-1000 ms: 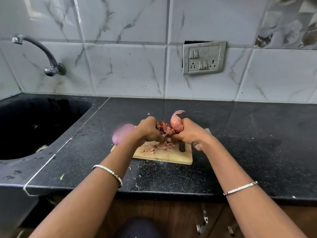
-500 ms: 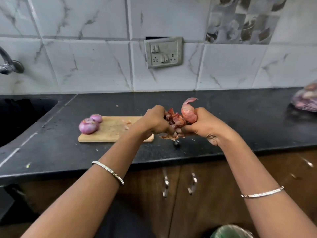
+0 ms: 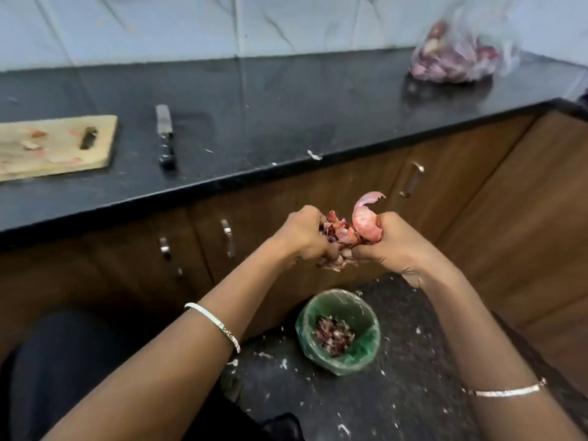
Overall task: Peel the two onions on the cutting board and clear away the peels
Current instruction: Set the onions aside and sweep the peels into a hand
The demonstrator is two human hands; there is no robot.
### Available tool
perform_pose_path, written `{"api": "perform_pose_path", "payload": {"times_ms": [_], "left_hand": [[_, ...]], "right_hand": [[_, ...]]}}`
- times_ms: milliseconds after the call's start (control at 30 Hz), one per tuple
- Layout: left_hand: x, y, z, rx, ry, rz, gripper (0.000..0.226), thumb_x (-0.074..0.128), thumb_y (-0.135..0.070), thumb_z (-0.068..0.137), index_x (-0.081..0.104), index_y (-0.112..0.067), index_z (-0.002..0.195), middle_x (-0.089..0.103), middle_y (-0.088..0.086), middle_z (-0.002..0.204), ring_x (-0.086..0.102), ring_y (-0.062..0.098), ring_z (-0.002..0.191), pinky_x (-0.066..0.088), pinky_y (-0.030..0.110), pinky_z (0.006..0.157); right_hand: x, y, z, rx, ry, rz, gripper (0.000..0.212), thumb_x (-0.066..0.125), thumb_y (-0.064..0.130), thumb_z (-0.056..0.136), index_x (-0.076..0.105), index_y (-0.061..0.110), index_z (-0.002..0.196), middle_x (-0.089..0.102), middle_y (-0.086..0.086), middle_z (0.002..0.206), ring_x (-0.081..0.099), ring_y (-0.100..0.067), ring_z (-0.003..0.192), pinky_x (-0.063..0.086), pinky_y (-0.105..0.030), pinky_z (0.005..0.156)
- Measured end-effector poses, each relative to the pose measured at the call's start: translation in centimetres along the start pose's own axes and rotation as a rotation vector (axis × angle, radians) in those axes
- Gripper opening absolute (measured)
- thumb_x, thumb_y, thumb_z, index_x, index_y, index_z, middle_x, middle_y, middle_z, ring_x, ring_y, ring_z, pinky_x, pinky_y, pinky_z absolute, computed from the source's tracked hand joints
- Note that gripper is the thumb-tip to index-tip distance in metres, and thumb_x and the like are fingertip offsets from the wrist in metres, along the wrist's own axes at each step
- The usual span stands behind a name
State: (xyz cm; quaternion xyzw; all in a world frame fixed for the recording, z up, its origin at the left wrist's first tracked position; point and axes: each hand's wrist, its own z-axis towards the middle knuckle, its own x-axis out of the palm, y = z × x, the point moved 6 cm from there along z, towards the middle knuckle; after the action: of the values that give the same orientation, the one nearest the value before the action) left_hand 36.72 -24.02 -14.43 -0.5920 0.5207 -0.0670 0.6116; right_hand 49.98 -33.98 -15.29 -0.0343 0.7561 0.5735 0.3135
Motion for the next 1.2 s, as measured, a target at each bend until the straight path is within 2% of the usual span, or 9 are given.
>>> {"api": "perform_pose_path", "payload": {"times_ms": [100, 267, 400, 567, 667, 767, 933, 1100, 1200], "left_hand": [[5.4, 2.0, 4.0, -0.056, 0.09, -0.008, 0.026, 0.09, -0.007, 0.065, 0.076, -0.01, 0.087, 0.077, 0.006, 0.086, 0.074, 0.018, 0.082, 0.063, 0.032, 0.075], [12.2, 6.7, 9.7, -0.139, 0.209, 0.022, 0.031, 0.089, -0.013, 0.066, 0.075, -0.01, 0.094, 0.076, 0.004, 0.096, 0.069, 0.017, 0.09, 0.051, 0.023, 0.073], [16.8, 10.7, 13.1, -0.163, 0.274, 0.074, 0.036, 0.091, -0.014, 0.065, 0.075, -0.008, 0.098, 0.076, 0.007, 0.099, 0.071, 0.021, 0.094, 0.057, 0.03, 0.079], [20.9, 15.1, 15.2, -0.21, 0.351, 0.027, 0.051, 0.086, -0.004, 0.073, 0.072, -0.014, 0.121, 0.07, -0.003, 0.104, 0.064, 0.014, 0.098, 0.044, 0.017, 0.073], [22.9, 17.0, 16.4, -0.172, 0.37, 0.003, 0.061, 0.085, -0.013, 0.066, 0.07, -0.014, 0.125, 0.074, 0.005, 0.115, 0.067, 0.024, 0.11, 0.052, 0.027, 0.09], [24.9, 19.7, 18.2, -0.2, 0.39, -0.02, 0.074, 0.079, -0.018, 0.068, 0.059, -0.01, 0.139, 0.064, 0.011, 0.134, 0.062, 0.028, 0.12, 0.05, 0.039, 0.105], [26.2, 22.9, 19.3, -0.281, 0.393, -0.071, 0.058, 0.059, 0.009, 0.09, 0.049, -0.002, 0.146, 0.057, 0.018, 0.142, 0.058, 0.036, 0.127, 0.048, 0.043, 0.109], [26.4, 25.1, 18.6, -0.325, 0.372, -0.095, 0.045, 0.063, 0.0, 0.096, 0.056, -0.005, 0.14, 0.063, 0.01, 0.128, 0.061, 0.027, 0.115, 0.048, 0.029, 0.101], [25.9, 26.1, 18.5, -0.336, 0.301, -0.114, 0.027, 0.067, -0.004, 0.095, 0.068, -0.005, 0.121, 0.07, 0.012, 0.11, 0.065, 0.026, 0.1, 0.054, 0.032, 0.093]], "right_hand": [[-0.7, -7.1, 1.3, 0.116, -0.027, -0.028, 0.054, 0.086, 0.04, 0.045, 0.073, 0.015, 0.092, 0.078, 0.002, 0.088, 0.075, -0.019, 0.088, 0.059, -0.049, 0.087], [0.5, -15.3, 2.9, 0.267, -0.055, -0.05, 0.025, 0.092, 0.014, 0.068, 0.072, 0.018, 0.082, 0.075, 0.007, 0.083, 0.071, -0.014, 0.082, 0.058, -0.034, 0.079], [2.5, -20.4, 4.1, 0.35, -0.044, -0.093, 0.034, 0.09, 0.014, 0.072, 0.06, 0.031, 0.071, 0.067, 0.01, 0.08, 0.062, -0.008, 0.077, 0.046, -0.023, 0.072], [5.0, -26.5, 5.9, 0.482, -0.064, -0.14, 0.031, 0.09, 0.018, 0.073, 0.075, 0.012, 0.099, 0.074, -0.001, 0.095, 0.068, -0.02, 0.091, 0.054, -0.03, 0.081], [6.3, -28.6, 7.1, 0.502, -0.122, -0.234, 0.028, 0.086, 0.022, 0.078, 0.074, 0.011, 0.102, 0.075, -0.007, 0.095, 0.07, -0.025, 0.092, 0.045, -0.028, 0.072], [7.8, -30.2, 8.1, 0.54, -0.151, -0.299, 0.026, 0.077, 0.022, 0.085, 0.073, 0.014, 0.11, 0.075, -0.015, 0.107, 0.07, -0.033, 0.102, 0.05, -0.034, 0.083], [9.8, -33.0, 8.7, 0.672, -0.137, -0.324, 0.028, 0.068, 0.012, 0.092, 0.07, 0.006, 0.119, 0.071, -0.017, 0.119, 0.066, -0.033, 0.112, 0.047, -0.035, 0.095], [10.5, -35.4, 8.2, 0.774, -0.278, -0.287, 0.021, 0.068, 0.013, 0.089, 0.076, 0.005, 0.108, 0.074, -0.019, 0.111, 0.068, -0.037, 0.108, 0.05, -0.04, 0.091], [10.5, -35.3, 7.5, 0.79, -0.386, -0.252, 0.019, 0.063, 0.009, 0.091, 0.078, 0.007, 0.103, 0.075, -0.019, 0.105, 0.069, -0.037, 0.102, 0.051, -0.038, 0.085]]}}
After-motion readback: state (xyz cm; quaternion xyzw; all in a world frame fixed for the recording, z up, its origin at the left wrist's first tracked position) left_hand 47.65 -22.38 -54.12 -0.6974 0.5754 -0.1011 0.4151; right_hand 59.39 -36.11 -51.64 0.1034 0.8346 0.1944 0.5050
